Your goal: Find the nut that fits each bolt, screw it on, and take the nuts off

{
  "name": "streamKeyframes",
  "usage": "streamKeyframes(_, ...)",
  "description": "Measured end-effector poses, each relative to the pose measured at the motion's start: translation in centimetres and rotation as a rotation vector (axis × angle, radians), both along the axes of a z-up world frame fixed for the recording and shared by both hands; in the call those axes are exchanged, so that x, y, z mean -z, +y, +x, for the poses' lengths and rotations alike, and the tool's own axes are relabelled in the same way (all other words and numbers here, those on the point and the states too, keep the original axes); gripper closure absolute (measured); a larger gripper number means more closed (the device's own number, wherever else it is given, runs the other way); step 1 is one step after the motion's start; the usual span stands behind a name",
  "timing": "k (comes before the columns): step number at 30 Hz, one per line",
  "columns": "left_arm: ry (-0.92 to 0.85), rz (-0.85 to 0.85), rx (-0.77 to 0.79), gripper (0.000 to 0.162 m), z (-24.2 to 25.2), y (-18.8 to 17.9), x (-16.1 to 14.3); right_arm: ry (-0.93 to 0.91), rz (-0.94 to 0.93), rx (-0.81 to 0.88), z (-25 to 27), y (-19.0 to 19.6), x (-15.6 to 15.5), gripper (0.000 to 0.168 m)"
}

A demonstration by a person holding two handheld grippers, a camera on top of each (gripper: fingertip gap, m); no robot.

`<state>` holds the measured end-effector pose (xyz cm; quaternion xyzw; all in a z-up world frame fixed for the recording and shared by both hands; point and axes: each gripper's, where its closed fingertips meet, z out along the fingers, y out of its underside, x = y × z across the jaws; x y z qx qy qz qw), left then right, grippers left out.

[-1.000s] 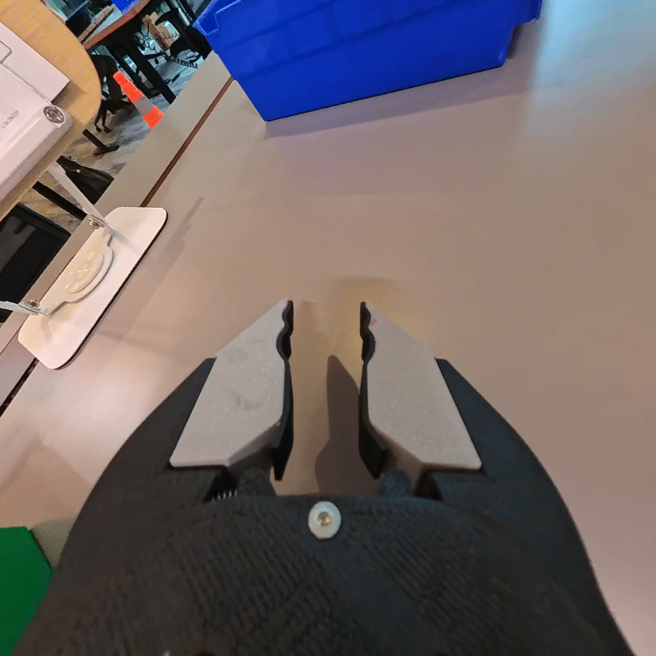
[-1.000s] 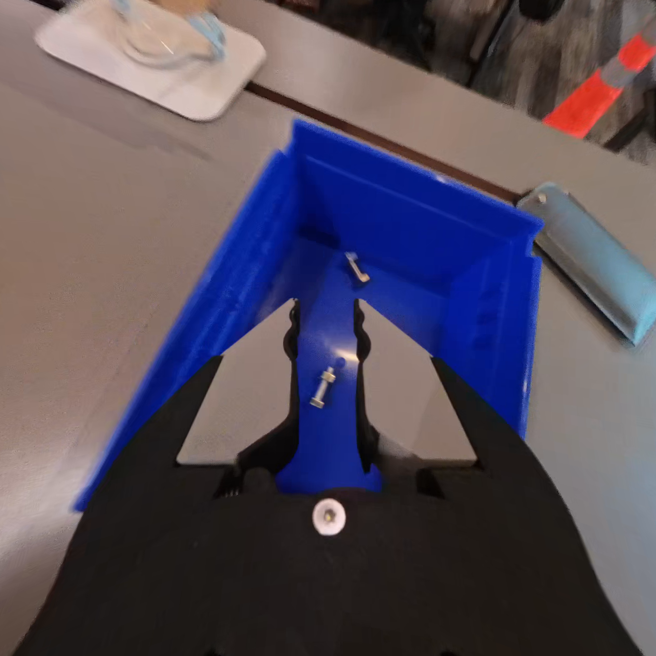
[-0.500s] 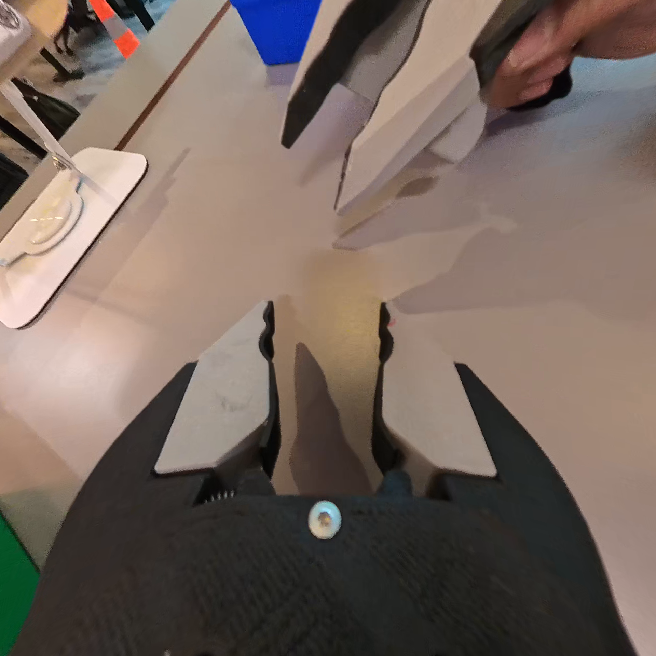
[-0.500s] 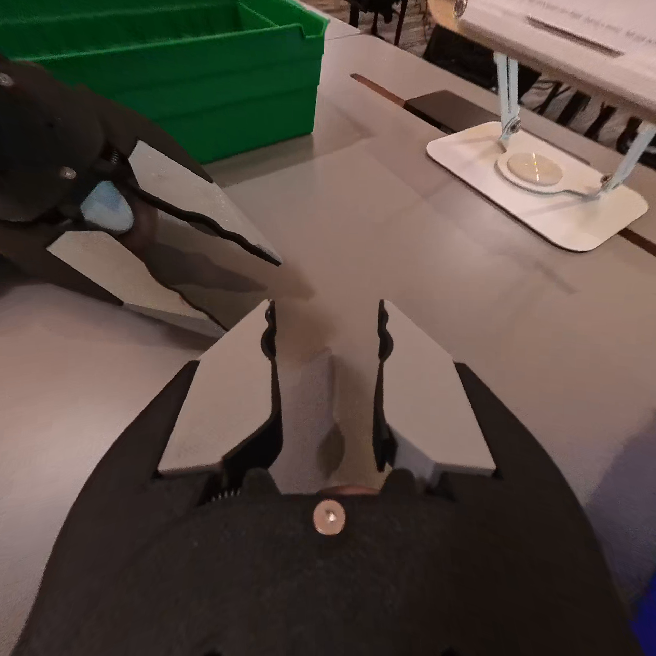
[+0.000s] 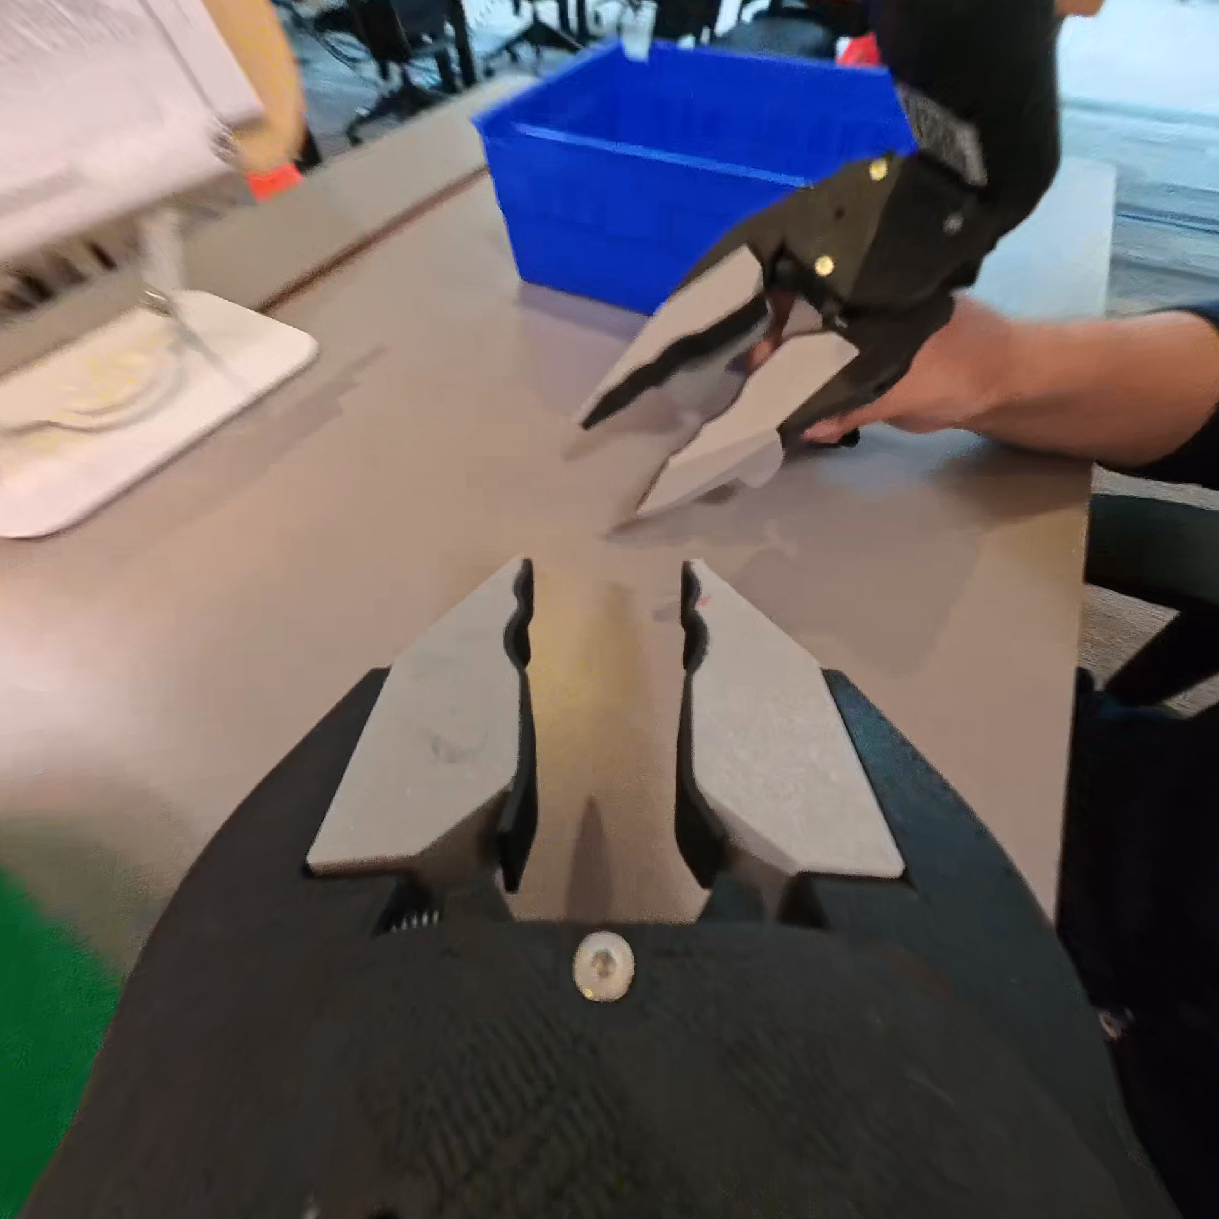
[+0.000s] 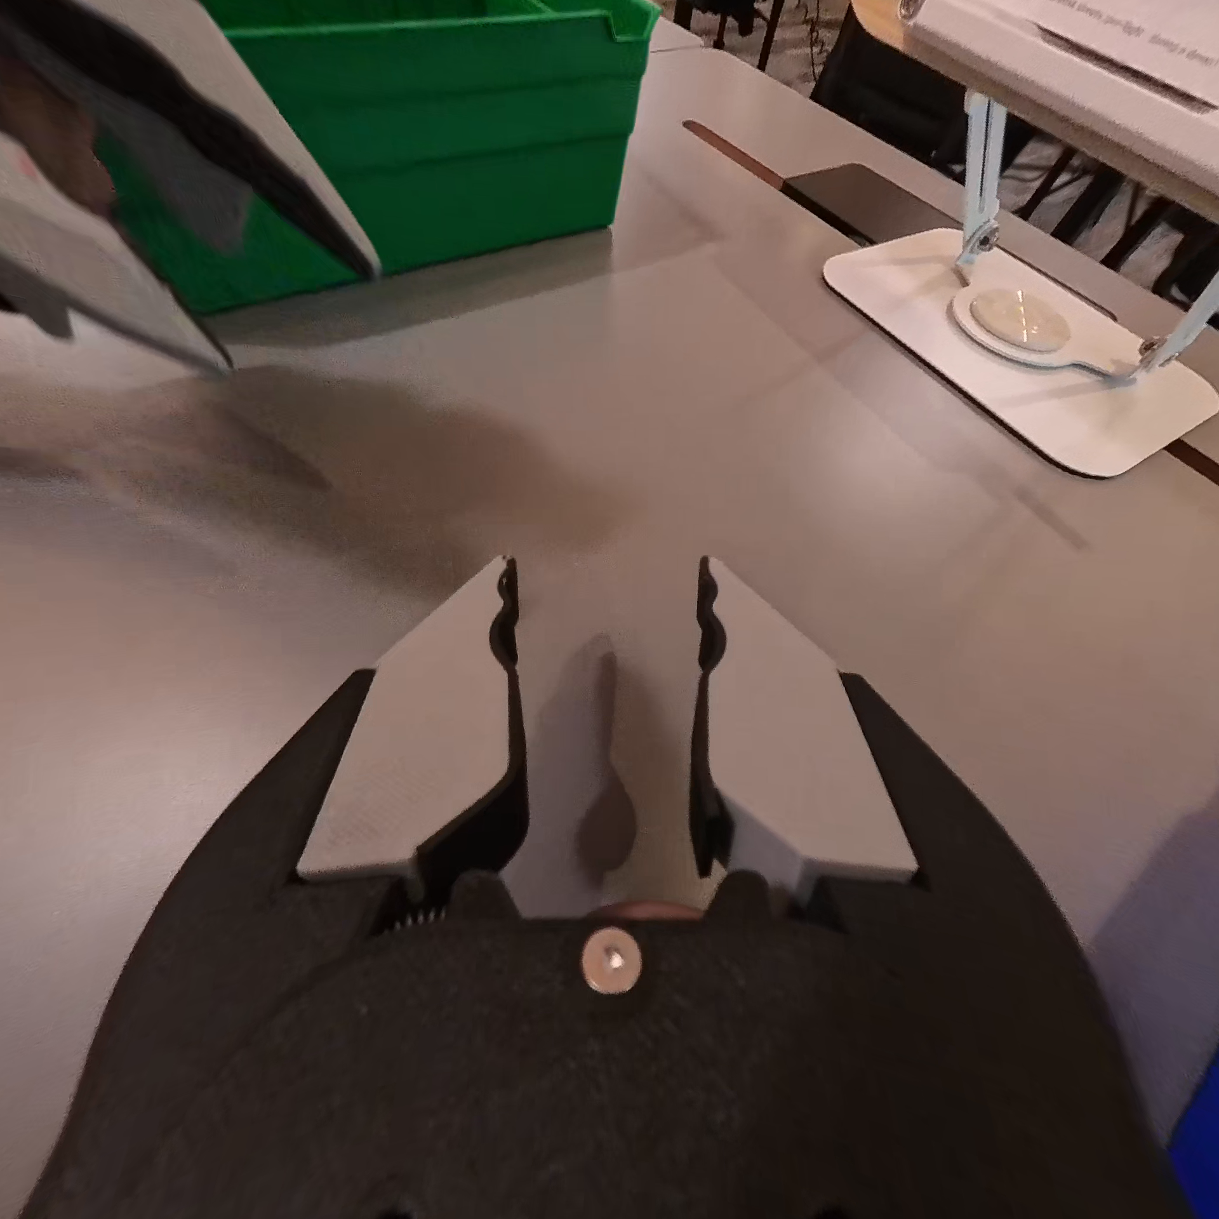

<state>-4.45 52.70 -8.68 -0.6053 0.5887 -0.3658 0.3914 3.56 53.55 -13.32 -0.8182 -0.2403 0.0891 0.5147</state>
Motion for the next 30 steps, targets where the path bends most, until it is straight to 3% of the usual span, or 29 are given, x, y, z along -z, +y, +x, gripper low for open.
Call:
streamKeyframes(3,0.097,0.035,-0.073,0.118,-5.4,2.6,-3.8,0.049,0.026,-0.024,-0.5,-0.5,-1.3,0.118)
streamKeyframes(6,0.341,0.044,-0.228,0.116,-12.6,8.0,-3.8,0.081,0.043,-0.032,-0.7,-0.7,-2.1,0.118)
streamKeyframes(10,0.611,-0.139,-0.419,0.126,-21.4,14.0,0.1,0.094,0.069,-0.044,-1.1,-1.0,-2.9,0.119)
streamKeyframes(14,0.853,-0.291,-0.475,0.140,-25.8,15.0,5.7,0.073,0.098,-0.051,-1.5,-1.2,-3.2,0.119)
streamKeyframes(19,0.991,-0.382,-0.497,0.147,-27.1,14.4,8.5,0.071,0.118,-0.052,-1.6,-1.4,-3.6,0.119)
streamKeyframes(22,1.057,-0.290,-0.534,0.158,-27.8,15.8,9.1,0.086,0.127,-0.055,-1.6,-1.5,-4.0,0.120)
streamKeyframes(23,1.069,-0.279,-0.537,0.150,-27.8,16.1,9.4,0.091,0.129,-0.058,-1.7,-1.6,-4.1,0.120)
streamKeyframes(30,1.112,-0.262,-0.489,0.157,-27.3,16.2,9.8,0.102,0.154,-0.059,-1.5,-1.8,-4.9,0.120)
